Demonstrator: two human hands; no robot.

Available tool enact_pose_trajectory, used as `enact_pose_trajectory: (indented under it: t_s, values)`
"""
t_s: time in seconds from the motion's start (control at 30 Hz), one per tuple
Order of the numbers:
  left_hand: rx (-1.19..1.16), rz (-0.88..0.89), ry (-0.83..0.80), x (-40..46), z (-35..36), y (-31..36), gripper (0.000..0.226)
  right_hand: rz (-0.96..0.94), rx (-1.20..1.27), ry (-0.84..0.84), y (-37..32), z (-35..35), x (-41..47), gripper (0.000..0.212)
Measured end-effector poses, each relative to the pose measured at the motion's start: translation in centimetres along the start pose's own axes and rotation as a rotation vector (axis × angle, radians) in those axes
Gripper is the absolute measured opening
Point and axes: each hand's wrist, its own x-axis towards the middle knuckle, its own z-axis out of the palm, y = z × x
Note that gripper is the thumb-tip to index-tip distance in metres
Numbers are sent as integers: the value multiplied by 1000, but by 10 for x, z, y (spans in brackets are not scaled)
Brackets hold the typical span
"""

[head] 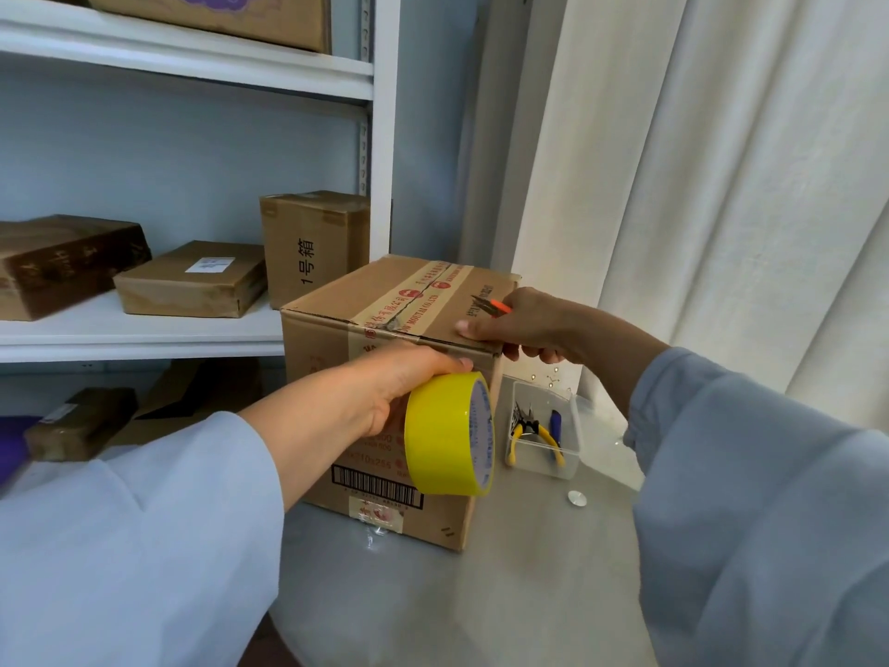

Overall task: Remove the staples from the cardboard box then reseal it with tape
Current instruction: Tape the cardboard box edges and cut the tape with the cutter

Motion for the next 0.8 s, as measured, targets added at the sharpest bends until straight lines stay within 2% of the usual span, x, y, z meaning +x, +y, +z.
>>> enact_pose_trajectory:
  t_s: [0.1, 0.27, 0.37, 0.47, 0.57, 0.63, 0.7, 0.8]
  values:
    - [-6, -26, -6, -1, 0, 1, 26, 49, 101, 39, 6, 0, -2, 42]
    - [6, -19, -3, -1, -2, -2, 34, 4, 263, -119, 14, -9, -15, 37]
    - [9, -33, -6, -2, -1, -2, 36, 36, 306, -36, 16, -7, -18, 32]
    - [48, -26, -18, -3, -4, 0, 36, 88, 400, 25, 18, -14, -23, 38]
    - [75, -3, -25, -7, -8, 5, 26, 133, 653, -158, 27, -27, -36, 47]
    - [84, -9, -28, -9, -9, 9, 26, 125, 717, -307, 37, -31, -46, 46]
    - [87, -27, -38, -11, -10, 12, 30, 101, 678, -440, 42, -32, -54, 48]
    - [56, -47, -56, -15, -10, 15, 24, 89, 518, -600, 40, -26, -64, 55]
